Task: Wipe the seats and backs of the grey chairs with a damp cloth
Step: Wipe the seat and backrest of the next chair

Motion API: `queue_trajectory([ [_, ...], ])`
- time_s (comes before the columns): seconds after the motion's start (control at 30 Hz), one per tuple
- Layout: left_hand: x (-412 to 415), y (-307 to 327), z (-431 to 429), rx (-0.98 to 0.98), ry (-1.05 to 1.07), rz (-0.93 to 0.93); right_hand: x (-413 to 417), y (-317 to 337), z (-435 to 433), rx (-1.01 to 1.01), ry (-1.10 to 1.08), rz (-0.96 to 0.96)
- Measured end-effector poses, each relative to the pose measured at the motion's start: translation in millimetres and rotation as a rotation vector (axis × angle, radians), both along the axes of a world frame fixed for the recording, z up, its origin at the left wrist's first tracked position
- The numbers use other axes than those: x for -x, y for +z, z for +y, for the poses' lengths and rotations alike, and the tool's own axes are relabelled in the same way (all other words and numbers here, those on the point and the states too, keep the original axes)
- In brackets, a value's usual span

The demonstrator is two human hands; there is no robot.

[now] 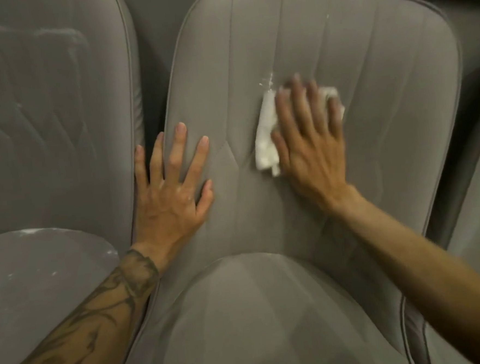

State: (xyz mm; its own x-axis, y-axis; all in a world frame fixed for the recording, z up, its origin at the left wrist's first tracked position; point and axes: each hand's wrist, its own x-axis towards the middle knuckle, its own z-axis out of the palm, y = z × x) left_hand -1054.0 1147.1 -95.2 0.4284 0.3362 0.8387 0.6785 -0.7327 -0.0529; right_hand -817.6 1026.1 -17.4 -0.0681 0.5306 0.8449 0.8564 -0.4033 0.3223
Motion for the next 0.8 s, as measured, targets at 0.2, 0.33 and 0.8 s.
queue_trajectory([
  [0.2, -0.5, -3.3, 2.6, -0.007, 0.008, -0.003, 10.7, 83.4, 63.1, -0.341, -0.017, 0.049],
  [0.33, -0.1, -3.3, 4.5, -0.003, 0.008, 0.000, 35.2, -15.7, 23.1, 0.041, 0.047, -0.010],
  [0.8, -0.3, -2.8, 5.5, -0.002, -0.001, 0.008, 39.6, -4.8, 29.7, 0.052, 0.081, 0.016],
])
